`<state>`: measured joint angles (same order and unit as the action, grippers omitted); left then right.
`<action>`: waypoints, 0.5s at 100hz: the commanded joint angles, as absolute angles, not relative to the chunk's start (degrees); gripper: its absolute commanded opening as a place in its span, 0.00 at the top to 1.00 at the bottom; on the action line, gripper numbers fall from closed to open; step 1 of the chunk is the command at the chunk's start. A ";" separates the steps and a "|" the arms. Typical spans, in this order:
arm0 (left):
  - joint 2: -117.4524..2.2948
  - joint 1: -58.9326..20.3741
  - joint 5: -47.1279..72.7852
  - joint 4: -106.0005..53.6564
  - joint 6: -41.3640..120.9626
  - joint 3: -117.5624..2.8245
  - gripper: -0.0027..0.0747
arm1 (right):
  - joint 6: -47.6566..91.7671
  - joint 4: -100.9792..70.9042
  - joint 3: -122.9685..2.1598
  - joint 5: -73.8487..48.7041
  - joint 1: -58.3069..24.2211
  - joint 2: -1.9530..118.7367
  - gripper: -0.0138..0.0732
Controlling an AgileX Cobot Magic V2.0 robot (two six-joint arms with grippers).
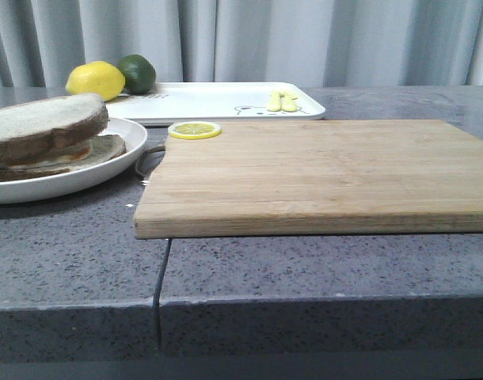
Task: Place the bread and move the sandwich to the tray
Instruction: 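Grasp the rim of the white plate with the left gripper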
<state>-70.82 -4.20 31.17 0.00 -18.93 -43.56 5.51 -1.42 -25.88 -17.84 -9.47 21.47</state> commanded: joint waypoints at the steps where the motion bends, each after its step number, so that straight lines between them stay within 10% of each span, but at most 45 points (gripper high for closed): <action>1: -70.43 -4.51 27.64 0.00 -19.54 -45.20 0.37 | 5.54 -0.99 -27.36 -12.89 -9.12 21.58 0.37; 50: -74.12 -4.51 26.84 -1.43 -19.54 -45.20 0.37 | 5.54 -0.99 -27.36 -12.89 -9.12 21.58 0.37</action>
<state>-75.07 -4.20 29.54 -0.82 -18.93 -43.66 5.51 -1.42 -25.88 -17.84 -9.47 21.47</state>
